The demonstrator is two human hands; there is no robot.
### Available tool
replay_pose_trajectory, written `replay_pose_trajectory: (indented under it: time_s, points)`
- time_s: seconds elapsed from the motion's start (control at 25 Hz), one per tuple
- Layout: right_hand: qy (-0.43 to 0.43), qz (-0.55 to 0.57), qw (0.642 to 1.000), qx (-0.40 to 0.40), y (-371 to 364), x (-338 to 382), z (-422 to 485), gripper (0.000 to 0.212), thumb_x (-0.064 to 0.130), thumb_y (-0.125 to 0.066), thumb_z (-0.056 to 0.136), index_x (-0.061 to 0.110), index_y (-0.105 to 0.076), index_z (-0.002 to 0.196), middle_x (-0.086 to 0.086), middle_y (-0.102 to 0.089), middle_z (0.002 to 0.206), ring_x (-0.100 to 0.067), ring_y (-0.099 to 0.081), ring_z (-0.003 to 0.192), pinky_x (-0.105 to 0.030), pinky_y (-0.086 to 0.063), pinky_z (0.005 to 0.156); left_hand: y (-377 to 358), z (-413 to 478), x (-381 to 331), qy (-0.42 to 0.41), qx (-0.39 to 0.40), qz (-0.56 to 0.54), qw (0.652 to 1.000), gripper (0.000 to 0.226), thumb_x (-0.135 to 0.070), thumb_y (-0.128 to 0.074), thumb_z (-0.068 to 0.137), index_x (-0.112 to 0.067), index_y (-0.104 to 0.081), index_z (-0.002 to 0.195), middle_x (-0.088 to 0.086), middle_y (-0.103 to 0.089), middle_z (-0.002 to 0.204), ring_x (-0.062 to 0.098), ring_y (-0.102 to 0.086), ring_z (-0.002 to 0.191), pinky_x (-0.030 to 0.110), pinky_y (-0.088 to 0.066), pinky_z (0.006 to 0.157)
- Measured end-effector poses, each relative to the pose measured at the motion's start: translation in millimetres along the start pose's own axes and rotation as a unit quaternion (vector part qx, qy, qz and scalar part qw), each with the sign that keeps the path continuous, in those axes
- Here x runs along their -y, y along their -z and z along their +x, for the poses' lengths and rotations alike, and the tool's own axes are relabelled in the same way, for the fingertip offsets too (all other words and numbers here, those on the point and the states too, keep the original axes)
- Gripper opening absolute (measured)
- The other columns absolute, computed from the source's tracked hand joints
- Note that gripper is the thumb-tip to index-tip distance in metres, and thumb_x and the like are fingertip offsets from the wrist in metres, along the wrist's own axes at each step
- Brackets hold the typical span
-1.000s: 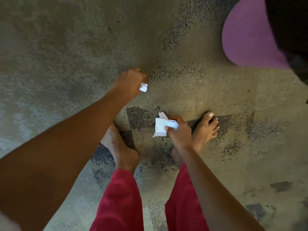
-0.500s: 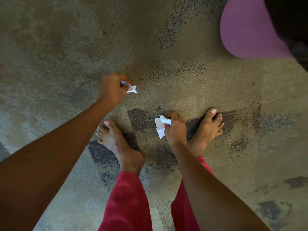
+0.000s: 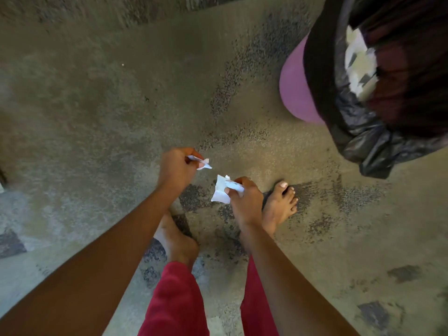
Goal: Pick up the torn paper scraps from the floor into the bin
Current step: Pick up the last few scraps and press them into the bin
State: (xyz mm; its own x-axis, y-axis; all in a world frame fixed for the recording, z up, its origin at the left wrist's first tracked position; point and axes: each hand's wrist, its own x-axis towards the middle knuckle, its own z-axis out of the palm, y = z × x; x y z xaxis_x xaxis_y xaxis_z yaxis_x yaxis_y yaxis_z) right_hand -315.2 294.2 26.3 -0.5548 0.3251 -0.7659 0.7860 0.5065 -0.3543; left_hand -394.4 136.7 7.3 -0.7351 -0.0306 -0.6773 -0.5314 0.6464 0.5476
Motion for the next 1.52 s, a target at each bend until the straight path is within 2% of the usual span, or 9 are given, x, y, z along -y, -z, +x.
replay_pose_trajectory:
  time_s: [0.12,0.24,0.32,0.4,0.6,0.76,1.0,1.28,1.52]
  points:
    - [-0.003,-0.019,0.999,0.028,57,40,-19,0.025,0.021,-0.062,0.090,0.011,-0.062,0.114,-0.001,-0.059,0.108,-0.025,-0.055,0.109,0.007,-0.028,0.071,9,-22,-37,0.015,-0.001,-0.014,1.000,0.003,-0.016,-0.078,0.078,-0.015,-0.074,0.078,0.005,-0.071,0.073,0.021,-0.066,0.071,0.030,-0.051,0.065]
    - [-0.014,-0.053,0.998,0.021,103,72,-50,0.029,0.035,-0.056,0.094,0.024,-0.060,0.120,0.001,-0.051,0.111,-0.014,-0.046,0.106,0.012,-0.020,0.070,22,-44,-83,0.020,0.000,-0.016,1.000,0.006,-0.014,-0.076,0.079,-0.020,-0.073,0.078,-0.001,-0.070,0.075,0.019,-0.067,0.076,0.029,-0.053,0.070]
    - [-0.013,-0.057,0.995,-0.079,109,61,-53,0.035,0.069,-0.049,0.081,0.047,-0.056,0.107,0.006,-0.058,0.108,-0.018,-0.049,0.105,-0.014,-0.035,0.096,31,-56,-116,0.017,-0.006,-0.025,1.000,0.006,-0.014,-0.075,0.080,-0.021,-0.074,0.080,-0.001,-0.071,0.078,0.017,-0.066,0.077,0.029,-0.053,0.071]
    - [-0.017,-0.028,0.997,-0.064,119,63,-50,0.049,0.084,-0.039,0.069,0.052,-0.048,0.105,0.009,-0.064,0.099,-0.023,-0.058,0.100,-0.047,-0.046,0.089,39,-66,-152,0.001,-0.021,-0.040,0.999,0.005,-0.015,-0.075,0.080,-0.020,-0.074,0.081,-0.001,-0.073,0.081,0.015,-0.066,0.076,0.026,-0.052,0.068]
    - [0.006,0.146,0.983,-0.114,195,119,-71,0.013,0.055,-0.061,0.077,0.048,-0.053,0.083,0.011,-0.066,0.078,-0.019,-0.067,0.074,-0.043,-0.057,0.067,53,-75,-239,-0.048,-0.050,-0.076,0.995,0.009,-0.011,-0.076,0.078,-0.018,-0.074,0.082,-0.004,-0.072,0.083,0.012,-0.067,0.078,0.027,-0.054,0.068]
    - [0.005,0.252,0.956,-0.147,250,142,-65,0.022,0.023,-0.073,0.082,0.039,-0.059,0.075,0.008,-0.065,0.076,-0.023,-0.066,0.071,-0.041,-0.056,0.059,55,-75,-297,-0.081,-0.067,-0.068,0.992,0.012,-0.010,-0.077,0.076,-0.021,-0.075,0.079,-0.005,-0.071,0.081,0.011,-0.067,0.075,0.032,-0.056,0.068]
    - [-0.023,0.240,0.950,-0.199,309,151,-28,0.027,0.024,-0.071,0.084,0.010,-0.061,0.105,-0.006,-0.061,0.103,-0.021,-0.055,0.089,-0.025,-0.036,0.070,28,-58,-352,-0.095,-0.051,-0.010,0.994,0.021,-0.011,-0.073,0.078,-0.032,-0.070,0.077,-0.002,-0.071,0.085,0.015,-0.066,0.077,0.035,-0.056,0.069]
    - [-0.041,0.322,0.927,-0.188,333,135,0,0.040,0.026,-0.076,0.081,0.022,-0.056,0.115,-0.001,-0.059,0.116,-0.016,-0.057,0.106,-0.034,-0.051,0.086,-3,-45,-374,-0.056,0.012,-0.024,0.998,0.037,-0.015,-0.071,0.083,-0.023,-0.064,0.119,-0.001,-0.068,0.115,0.014,-0.062,0.106,0.034,-0.052,0.092]
    - [-0.075,0.354,0.910,-0.205,348,112,2,0.014,0.009,-0.065,0.089,0.015,-0.064,0.101,0.003,-0.068,0.091,-0.010,-0.066,0.088,-0.040,-0.058,0.085,8,-51,-368,-0.023,-0.080,-0.025,0.996,0.030,-0.009,-0.063,0.089,-0.020,-0.065,0.117,0.002,-0.067,0.112,0.011,-0.060,0.095,0.024,-0.048,0.079]
